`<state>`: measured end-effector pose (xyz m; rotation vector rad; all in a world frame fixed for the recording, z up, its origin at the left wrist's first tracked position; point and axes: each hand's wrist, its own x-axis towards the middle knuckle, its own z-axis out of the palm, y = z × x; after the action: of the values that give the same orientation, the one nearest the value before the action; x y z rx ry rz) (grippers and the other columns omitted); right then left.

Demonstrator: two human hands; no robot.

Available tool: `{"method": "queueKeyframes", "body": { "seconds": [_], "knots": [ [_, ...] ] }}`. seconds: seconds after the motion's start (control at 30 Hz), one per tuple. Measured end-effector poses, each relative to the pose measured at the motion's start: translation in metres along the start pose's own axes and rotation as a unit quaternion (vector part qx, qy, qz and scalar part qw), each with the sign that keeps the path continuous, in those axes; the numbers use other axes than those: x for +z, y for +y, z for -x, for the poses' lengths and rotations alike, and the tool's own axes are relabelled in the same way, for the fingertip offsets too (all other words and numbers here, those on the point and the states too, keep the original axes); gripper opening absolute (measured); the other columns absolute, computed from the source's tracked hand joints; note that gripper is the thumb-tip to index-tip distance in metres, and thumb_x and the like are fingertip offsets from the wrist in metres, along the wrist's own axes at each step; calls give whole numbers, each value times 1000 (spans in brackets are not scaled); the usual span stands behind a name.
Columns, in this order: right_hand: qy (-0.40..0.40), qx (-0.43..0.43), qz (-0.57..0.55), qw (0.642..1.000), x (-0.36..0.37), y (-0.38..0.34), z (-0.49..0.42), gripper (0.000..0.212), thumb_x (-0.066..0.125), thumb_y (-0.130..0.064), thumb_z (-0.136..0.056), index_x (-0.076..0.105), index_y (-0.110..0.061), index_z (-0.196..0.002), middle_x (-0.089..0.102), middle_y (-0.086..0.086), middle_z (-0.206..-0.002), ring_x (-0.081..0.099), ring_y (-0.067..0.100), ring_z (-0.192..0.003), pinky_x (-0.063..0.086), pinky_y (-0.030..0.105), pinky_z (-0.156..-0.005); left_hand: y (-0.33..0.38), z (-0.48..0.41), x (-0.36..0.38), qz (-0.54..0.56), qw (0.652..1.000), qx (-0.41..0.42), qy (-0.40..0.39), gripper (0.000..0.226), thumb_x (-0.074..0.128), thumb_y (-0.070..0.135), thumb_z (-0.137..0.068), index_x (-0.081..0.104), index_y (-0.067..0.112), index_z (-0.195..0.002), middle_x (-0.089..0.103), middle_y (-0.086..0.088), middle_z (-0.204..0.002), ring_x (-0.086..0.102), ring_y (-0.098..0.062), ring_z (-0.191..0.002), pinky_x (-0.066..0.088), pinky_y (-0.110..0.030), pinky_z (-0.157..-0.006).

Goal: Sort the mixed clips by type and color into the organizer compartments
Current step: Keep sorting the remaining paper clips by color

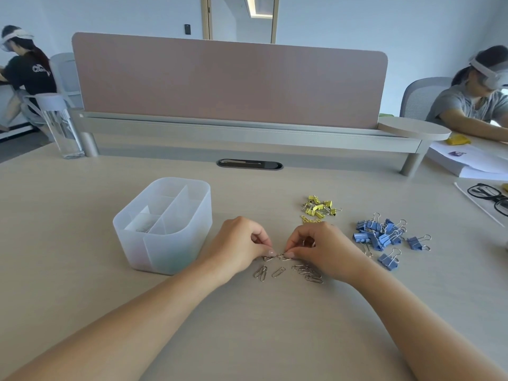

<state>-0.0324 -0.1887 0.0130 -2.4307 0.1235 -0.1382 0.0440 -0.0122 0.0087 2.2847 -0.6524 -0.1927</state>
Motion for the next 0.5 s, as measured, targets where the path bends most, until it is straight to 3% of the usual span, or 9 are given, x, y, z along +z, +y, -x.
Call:
{"method": "queueKeyframes", "body": {
  "seconds": [0.2, 0.37, 0.5],
  "knots": [
    [28, 11, 29, 999, 1, 2, -5, 7, 76, -20, -80, 72, -24, -76, 68, -2, -78, 49, 2, -59, 40, 15, -58, 0, -4, 1, 13, 1000, 0, 22, 10, 83, 30, -71, 73, 30, -68, 64, 11, -62, 53, -6, -53, 49, -28, -56],
    [23, 34, 38, 998, -12, 6, -2, 6, 77, -20, -80, 74, -23, -76, 64, -11, -70, 49, -8, -57, 38, 7, -55, -6, -4, -6, 35, 999, 24, 11, 9, 81, 31, -76, 74, 31, -70, 68, 10, -66, 57, -9, -58, 49, -25, -55],
    [12, 34, 26, 999, -21, 5, 3, 4, 76, -18, -80, 75, -20, -77, 59, -14, -61, 49, -8, -55, 37, 6, -55, -7, -2, -16, 28, 998, 47, 11, 7, 74, 28, -85, 75, 30, -78, 69, 13, -73, 58, 0, -64, 47, -18, -60]
  ]
}}
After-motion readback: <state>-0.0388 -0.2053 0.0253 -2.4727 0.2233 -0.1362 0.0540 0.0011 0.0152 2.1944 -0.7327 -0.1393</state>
